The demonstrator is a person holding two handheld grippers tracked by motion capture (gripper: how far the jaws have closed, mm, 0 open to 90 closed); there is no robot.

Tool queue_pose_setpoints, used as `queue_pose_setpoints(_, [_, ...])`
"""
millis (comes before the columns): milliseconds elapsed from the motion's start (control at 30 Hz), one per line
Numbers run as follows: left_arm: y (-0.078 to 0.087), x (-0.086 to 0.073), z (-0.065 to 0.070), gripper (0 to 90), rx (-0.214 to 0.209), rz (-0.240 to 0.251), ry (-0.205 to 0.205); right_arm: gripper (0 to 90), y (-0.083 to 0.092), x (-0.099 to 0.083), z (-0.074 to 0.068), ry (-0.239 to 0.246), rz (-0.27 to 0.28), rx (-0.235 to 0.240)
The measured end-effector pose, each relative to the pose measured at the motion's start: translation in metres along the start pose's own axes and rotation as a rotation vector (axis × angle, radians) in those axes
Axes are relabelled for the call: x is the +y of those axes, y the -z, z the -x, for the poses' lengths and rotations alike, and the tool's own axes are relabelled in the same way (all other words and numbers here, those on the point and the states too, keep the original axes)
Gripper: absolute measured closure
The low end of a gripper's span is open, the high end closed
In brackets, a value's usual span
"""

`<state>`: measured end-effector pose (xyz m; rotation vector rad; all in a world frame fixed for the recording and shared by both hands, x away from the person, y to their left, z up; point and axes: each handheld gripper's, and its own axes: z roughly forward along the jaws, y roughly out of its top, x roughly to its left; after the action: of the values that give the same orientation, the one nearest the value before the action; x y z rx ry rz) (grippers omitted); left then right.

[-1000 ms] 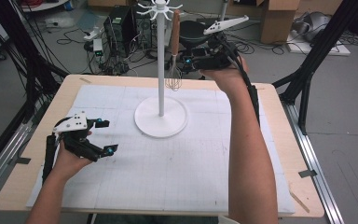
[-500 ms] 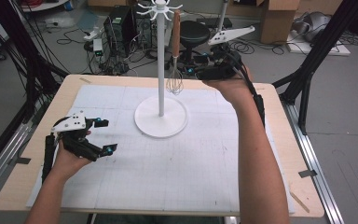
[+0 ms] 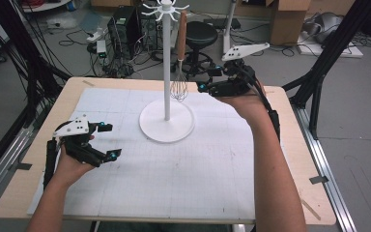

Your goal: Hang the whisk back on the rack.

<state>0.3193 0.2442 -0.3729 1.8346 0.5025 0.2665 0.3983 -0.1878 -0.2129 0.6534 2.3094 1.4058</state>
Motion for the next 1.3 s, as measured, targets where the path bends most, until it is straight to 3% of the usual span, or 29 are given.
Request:
queue_pose_setpoints(633, [0.001, 0.001, 0.0, 1.6, -0.003, 0.005, 0.001, 30.3, 0.007, -0.052, -0.015, -0.017, 0.028, 0.074])
queue_pose_setpoints(867, [-0.001, 0.0, 0.001, 1.6, -0.003, 0.0, 0.0, 29.4, 0.01, -0.072, -0.022, -0.018, 0.032, 0.075])
queue_pose_setpoints(1300, [-0.001, 0.0, 0.002, 1.6, -0.004, -0.006, -0.004, 27.8, 0.018, -0.081, -0.04, 0.016, 0.075, 0.103])
